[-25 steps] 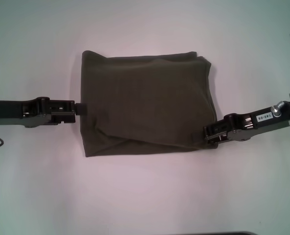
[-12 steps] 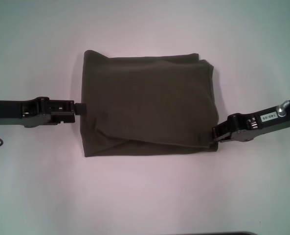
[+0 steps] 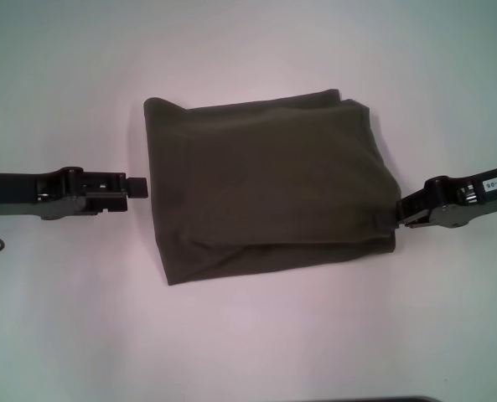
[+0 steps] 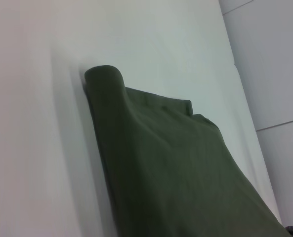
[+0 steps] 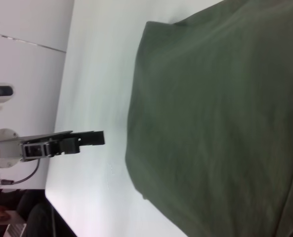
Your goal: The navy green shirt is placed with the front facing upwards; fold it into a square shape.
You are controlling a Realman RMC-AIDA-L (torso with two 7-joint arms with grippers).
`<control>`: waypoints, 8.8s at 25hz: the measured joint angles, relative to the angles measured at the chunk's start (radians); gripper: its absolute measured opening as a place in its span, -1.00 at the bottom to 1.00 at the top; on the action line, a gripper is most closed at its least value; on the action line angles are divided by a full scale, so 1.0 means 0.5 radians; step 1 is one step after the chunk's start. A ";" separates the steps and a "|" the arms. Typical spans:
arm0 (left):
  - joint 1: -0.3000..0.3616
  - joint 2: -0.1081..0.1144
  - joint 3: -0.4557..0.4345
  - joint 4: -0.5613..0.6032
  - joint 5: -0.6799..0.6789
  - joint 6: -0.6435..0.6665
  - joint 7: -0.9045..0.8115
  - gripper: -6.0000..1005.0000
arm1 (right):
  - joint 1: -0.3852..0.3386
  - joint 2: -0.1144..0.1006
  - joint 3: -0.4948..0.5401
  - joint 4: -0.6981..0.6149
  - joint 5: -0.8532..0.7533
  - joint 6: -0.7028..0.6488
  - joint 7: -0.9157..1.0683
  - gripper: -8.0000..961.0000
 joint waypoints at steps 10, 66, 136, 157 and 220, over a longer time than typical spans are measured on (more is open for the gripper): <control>-0.004 0.006 0.030 -0.004 0.000 0.074 0.003 0.28 | -0.007 -0.009 -0.010 0.032 -0.089 0.075 0.020 -0.96; 0.024 -0.171 0.187 -0.052 0.209 -0.119 -0.212 0.28 | 0.002 -0.006 -0.001 0.030 -0.071 0.051 0.024 -0.96; 0.008 -0.165 0.196 -0.113 0.200 -0.076 -0.221 0.28 | -0.106 -0.091 0.176 0.023 -0.073 -0.012 0.044 -0.70; -0.135 -0.247 0.277 -0.157 -0.120 0.278 -0.230 0.25 | 0.050 0.081 0.291 -0.023 0.148 0.087 -0.004 -0.14; -0.253 -0.250 1.036 -0.085 -0.148 -0.234 -0.378 -0.99 | 0.027 0.141 -0.113 -0.017 0.045 0.210 0.106 -0.97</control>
